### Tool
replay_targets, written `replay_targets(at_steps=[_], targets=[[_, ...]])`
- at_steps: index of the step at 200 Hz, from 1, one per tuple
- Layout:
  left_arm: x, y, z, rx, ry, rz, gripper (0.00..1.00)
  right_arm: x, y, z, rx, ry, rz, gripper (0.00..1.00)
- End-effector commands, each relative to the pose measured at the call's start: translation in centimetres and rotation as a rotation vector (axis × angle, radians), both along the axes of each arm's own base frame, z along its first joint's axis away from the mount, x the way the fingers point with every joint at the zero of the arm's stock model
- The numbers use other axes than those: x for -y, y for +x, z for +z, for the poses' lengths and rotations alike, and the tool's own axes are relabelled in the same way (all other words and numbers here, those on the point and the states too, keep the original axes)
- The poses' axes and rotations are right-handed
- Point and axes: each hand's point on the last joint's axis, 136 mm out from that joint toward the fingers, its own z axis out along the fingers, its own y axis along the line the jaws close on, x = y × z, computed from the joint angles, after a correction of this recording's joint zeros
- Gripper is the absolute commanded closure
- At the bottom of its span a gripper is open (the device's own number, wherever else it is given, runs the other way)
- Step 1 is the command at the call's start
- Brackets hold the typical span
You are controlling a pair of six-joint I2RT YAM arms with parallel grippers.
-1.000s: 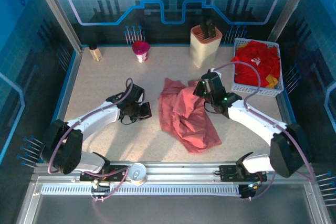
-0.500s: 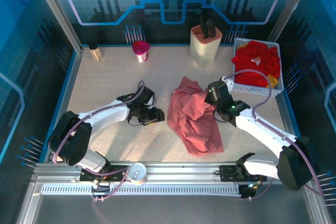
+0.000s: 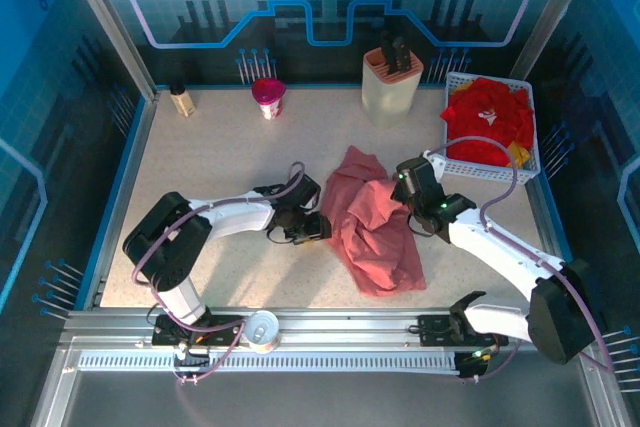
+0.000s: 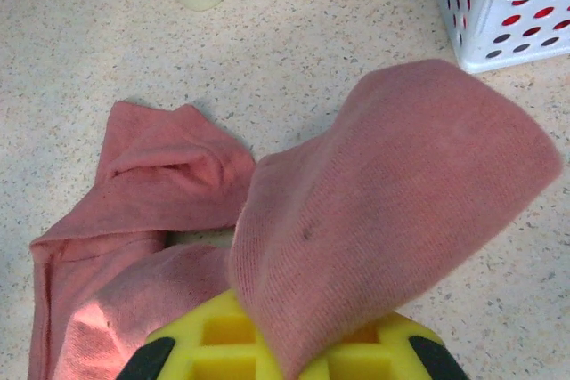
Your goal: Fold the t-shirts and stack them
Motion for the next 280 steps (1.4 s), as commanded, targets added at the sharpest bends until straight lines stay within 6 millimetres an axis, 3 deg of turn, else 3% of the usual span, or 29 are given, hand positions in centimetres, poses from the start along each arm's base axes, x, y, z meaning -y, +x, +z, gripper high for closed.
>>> replay_targets(at_steps=[1, 41, 78, 120, 160, 164, 171, 206, 235, 259, 280], targets=[[0.9, 2.1, 0.6, 0.054, -0.001, 0.027, 0.6, 0.8, -0.2, 0.2, 0.001, -0.01, -0.02, 0.99], [0.4, 2.9, 0.4, 0.081, 0.042, 0.032, 0.82, 1.0, 0.0, 1.4, 0.019, -0.019, -0.019, 0.99], [-1.6, 3.3, 1.7, 0.101, 0.103, 0.009, 1.0, 1.1, 0.1, 1.8, 0.024, -0.021, -0.02, 0.99], [-6.3, 4.0, 5.3, 0.131, 0.119, 0.031, 1.0, 1.0, 0.4, 3.1, 0.041, -0.021, -0.011, 0.99], [-12.2, 4.6, 7.8, 0.13, 0.186, 0.07, 1.0, 1.3, 1.0, 4.1, 0.035, -0.063, -0.016, 0.98], [-12.9, 4.8, 8.0, 0.134, 0.19, 0.08, 1.0, 1.2, 1.4, 5.1, 0.054, -0.057, -0.018, 0.98], [-14.0, 5.1, 8.3, 0.137, 0.2, 0.102, 1.0, 1.2, 1.6, 5.4, 0.049, -0.065, -0.018, 0.98], [-18.5, 7.9, 10.1, 0.169, 0.261, 0.193, 1.0, 1.5, 2.4, 5.8, 0.003, -0.1, -0.04, 0.98], [-20.6, 11.3, 11.4, 0.187, 0.324, 0.241, 1.0, 1.0, 3.1, 4.0, -0.06, -0.066, -0.046, 0.96], [-21.1, 14.0, 12.2, 0.211, 0.343, 0.261, 0.9, 0.2, 3.9, 3.3, -0.083, -0.048, -0.029, 0.84], [-20.8, 14.8, 12.3, 0.191, 0.334, 0.261, 0.71, -0.6, 4.5, 3.4, -0.084, -0.037, 0.014, 0.53]])
